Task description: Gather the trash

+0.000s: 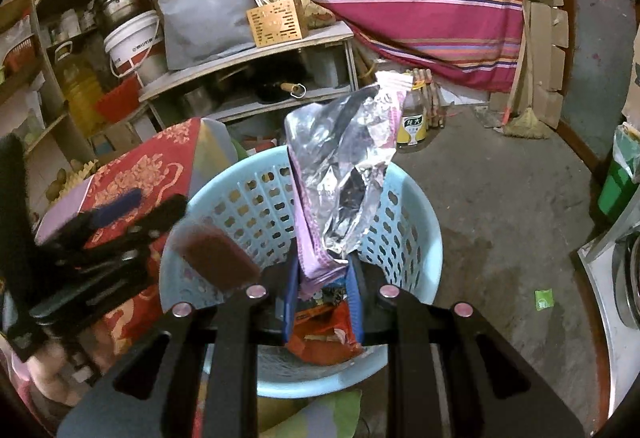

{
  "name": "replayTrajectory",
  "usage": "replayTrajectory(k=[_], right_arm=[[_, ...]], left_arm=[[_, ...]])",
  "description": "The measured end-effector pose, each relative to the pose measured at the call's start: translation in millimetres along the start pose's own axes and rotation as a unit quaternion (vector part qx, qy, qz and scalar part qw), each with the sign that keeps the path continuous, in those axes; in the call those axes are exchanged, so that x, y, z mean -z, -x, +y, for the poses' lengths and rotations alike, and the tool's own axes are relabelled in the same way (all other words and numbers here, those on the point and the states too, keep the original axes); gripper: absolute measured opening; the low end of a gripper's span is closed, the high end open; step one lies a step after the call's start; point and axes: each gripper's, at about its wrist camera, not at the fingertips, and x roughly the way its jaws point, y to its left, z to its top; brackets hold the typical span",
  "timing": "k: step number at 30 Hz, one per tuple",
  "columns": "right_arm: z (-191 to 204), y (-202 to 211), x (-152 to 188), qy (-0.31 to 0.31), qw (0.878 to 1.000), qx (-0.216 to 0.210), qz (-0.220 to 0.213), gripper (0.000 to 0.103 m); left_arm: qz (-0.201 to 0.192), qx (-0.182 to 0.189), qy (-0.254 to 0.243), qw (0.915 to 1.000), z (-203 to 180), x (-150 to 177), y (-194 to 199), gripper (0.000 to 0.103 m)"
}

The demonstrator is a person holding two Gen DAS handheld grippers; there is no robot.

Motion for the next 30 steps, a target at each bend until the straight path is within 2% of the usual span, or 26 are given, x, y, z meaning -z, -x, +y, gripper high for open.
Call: replayTrajectory(k=[5,9,10,11,12,17,19,22,25,28,30], right_arm=[[7.9,-9.0,0.3,0.013,1.000,0.003,0.003,0.022],[19.3,-19.1,-2.9,0.029,1.000,0.011,0.002,0.025],[21.8,-22.5,-3.6,0.030,0.999,0.014,0.003,0.033],[22.8,-25.3,-4.1,0.029,0.999,0.015,0.004,0.054],[24.0,-27.0,-3.9,0.028,0.999,0.017,0.002,0.063],[31.4,-28.2,-1.4,0.030,0.999,0.017,0.004,0.070],[40.4,-17.5,-0.4,0.042,0.999,0.013,-0.009,0.073],[60.6,11.5,7.6,0.058,0.997,0.002,-0.041,0.085],[81.6,40.8,11.3,0.068,0.995,-0.017,-0.069,0.092],[106.8,71.8,22.3,0.082,0.991,-0.041,-0.097,0.092],[123.5,89.8,35.4,0.094,0.988,-0.054,-0.110,0.099]], left_arm=[[-0.026,-0.043,0.016,0.9986,28.4,-6.6,33.7,0.095],[-0.049,-0.083,0.032,0.9948,54.6,-6.6,64.5,0.097],[-0.058,-0.096,0.034,0.9931,61.4,-5.6,74.5,0.097],[-0.062,-0.102,0.035,0.9922,65.8,-5.0,81.9,0.097],[-0.065,-0.107,0.035,0.9915,68.7,-5.2,87.0,0.097],[-0.079,-0.144,0.032,0.9859,88.9,2.7,124.9,0.097],[-0.082,-0.154,0.030,0.9841,94.7,8.4,140.3,0.097],[-0.094,-0.183,0.025,0.9783,104.9,19.3,169.4,0.098],[-0.103,-0.198,0.047,0.9737,121.2,33.9,202.0,0.098],[-0.113,-0.218,0.062,0.9675,131.6,54.5,231.3,0.098],[-0.117,-0.233,0.062,0.9635,135.0,67.5,245.6,0.098]])
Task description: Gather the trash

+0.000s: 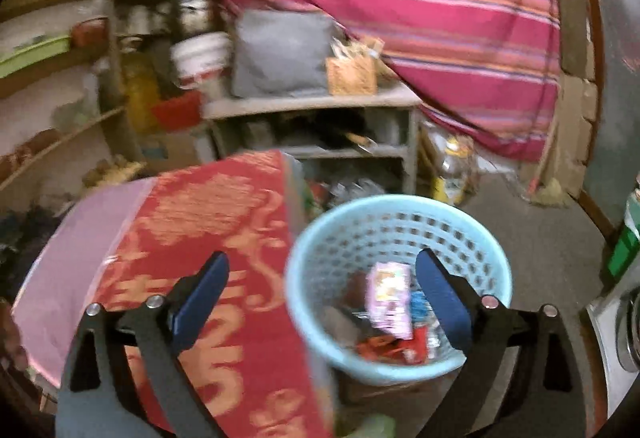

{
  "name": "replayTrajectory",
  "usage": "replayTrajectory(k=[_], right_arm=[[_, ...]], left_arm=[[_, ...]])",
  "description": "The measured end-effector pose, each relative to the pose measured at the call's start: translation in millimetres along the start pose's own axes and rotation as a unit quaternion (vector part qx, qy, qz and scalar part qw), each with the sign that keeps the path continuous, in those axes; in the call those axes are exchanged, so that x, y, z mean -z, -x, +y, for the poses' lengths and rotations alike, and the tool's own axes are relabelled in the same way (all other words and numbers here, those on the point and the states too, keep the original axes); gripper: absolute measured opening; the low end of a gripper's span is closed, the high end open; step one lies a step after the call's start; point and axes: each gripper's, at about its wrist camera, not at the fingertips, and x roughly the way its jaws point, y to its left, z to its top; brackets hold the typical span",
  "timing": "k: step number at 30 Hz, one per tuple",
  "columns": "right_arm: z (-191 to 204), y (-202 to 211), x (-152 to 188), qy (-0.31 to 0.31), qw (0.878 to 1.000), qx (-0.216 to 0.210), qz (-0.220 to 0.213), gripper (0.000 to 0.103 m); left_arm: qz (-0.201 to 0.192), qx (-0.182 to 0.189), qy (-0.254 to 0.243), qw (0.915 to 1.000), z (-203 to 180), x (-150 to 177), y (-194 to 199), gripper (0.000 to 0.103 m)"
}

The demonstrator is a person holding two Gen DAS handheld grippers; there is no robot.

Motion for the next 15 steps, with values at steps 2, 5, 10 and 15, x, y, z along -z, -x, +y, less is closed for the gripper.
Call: replayTrajectory(k=[2,5,10,15], right_arm=[[23.3,15.0,10.9,0.015,1.000,-0.012,-0.007,0.099],[53.7,29.8,29.7,0.035,0.999,-0.029,-0.010,0.099],[91.1,44.4,59.4,0.058,0.997,-0.039,-0.019,0.099],[112.6,52.4,78.4,0.066,0.996,-0.033,-0.041,0.099]], left_arm=[[-0.002,-0.014,-0.001,0.9999,10.2,10.8,13.4,0.098],[0.000,-0.027,-0.001,0.9996,21.5,27.9,30.2,0.098],[0.006,-0.042,0.004,0.9991,33.8,48.3,48.2,0.098],[0.012,-0.058,0.012,0.9982,45.4,68.7,56.6,0.098]])
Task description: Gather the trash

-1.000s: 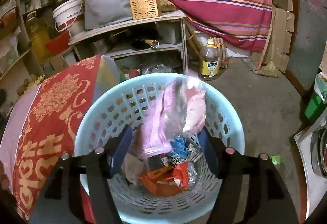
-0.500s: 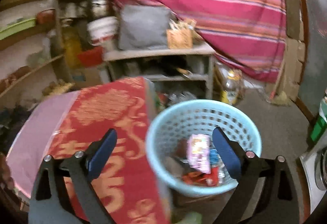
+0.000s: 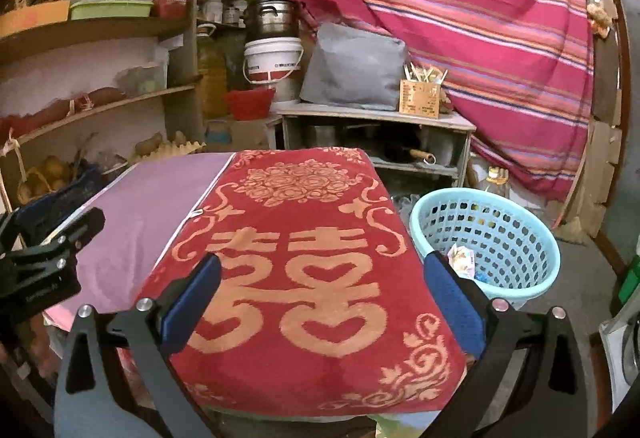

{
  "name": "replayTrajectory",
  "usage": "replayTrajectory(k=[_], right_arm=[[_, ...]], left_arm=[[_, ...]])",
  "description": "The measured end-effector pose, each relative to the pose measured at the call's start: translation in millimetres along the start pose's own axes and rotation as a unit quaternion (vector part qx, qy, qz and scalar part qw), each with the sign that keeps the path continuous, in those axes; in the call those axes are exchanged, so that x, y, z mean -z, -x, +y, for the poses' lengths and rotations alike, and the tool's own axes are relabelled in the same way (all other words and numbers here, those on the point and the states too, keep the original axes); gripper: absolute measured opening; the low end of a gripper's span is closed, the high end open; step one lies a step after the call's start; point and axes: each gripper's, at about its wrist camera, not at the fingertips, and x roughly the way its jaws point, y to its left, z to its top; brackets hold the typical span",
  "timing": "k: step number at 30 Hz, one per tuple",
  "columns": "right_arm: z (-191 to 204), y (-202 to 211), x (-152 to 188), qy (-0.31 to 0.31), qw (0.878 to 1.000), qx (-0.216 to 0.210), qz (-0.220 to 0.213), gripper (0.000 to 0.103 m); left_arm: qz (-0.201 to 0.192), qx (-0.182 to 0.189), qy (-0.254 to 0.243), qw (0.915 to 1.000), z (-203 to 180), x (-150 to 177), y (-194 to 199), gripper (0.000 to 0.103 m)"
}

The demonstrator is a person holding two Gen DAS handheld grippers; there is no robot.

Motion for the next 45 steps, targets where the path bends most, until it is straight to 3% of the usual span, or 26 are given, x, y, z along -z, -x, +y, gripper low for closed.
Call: replayTrajectory(k=[10,45], right_arm=[[13.1,-5.2,6.1,-0.004,1.000,0.003,-0.011,0.099],[20.2,-1.5,2.4,0.001,0.999,0.014,-0.036,0.099]], left_arm=[[-0.014,-0.028,0.011,0.9995,11.8,15.2,-7.6,0.098],[-0.020,-0.029,0.005,0.9994,8.0,17.1,-6.4,0.098]])
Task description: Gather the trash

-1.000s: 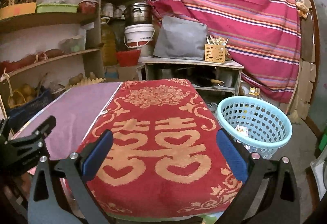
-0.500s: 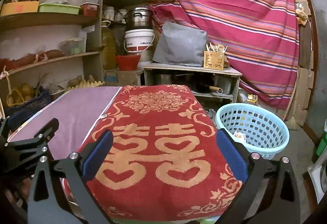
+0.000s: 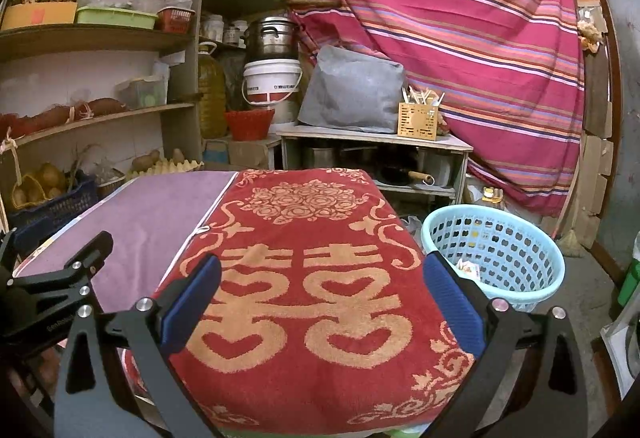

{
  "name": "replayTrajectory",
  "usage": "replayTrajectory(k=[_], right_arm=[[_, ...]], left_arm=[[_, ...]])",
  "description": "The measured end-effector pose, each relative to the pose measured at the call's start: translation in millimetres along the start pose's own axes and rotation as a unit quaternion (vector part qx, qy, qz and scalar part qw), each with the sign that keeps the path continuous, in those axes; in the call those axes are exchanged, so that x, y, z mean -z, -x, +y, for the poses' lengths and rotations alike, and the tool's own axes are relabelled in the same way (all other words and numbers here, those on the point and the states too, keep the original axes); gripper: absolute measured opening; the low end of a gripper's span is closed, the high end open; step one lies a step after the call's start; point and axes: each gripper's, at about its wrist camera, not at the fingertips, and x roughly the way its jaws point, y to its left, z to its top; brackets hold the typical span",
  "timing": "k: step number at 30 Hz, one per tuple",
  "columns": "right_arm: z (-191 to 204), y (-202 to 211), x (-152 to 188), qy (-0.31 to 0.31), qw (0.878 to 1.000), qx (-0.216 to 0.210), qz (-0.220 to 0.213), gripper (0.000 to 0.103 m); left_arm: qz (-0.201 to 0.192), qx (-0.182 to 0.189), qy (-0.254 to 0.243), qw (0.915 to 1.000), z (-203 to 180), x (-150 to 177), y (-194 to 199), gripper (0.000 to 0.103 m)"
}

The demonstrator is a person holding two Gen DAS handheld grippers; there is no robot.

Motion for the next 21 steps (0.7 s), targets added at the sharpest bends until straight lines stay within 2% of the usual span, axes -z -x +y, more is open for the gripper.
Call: replayTrajectory(k=[21], right_arm=[[-0.3,0.1,-0.5,0.001,1.000,0.001,0.000,0.099]], left_arm=[[0.000,0.000,0.000,1.0000,1.4,-0.1,-0.1,0.098]])
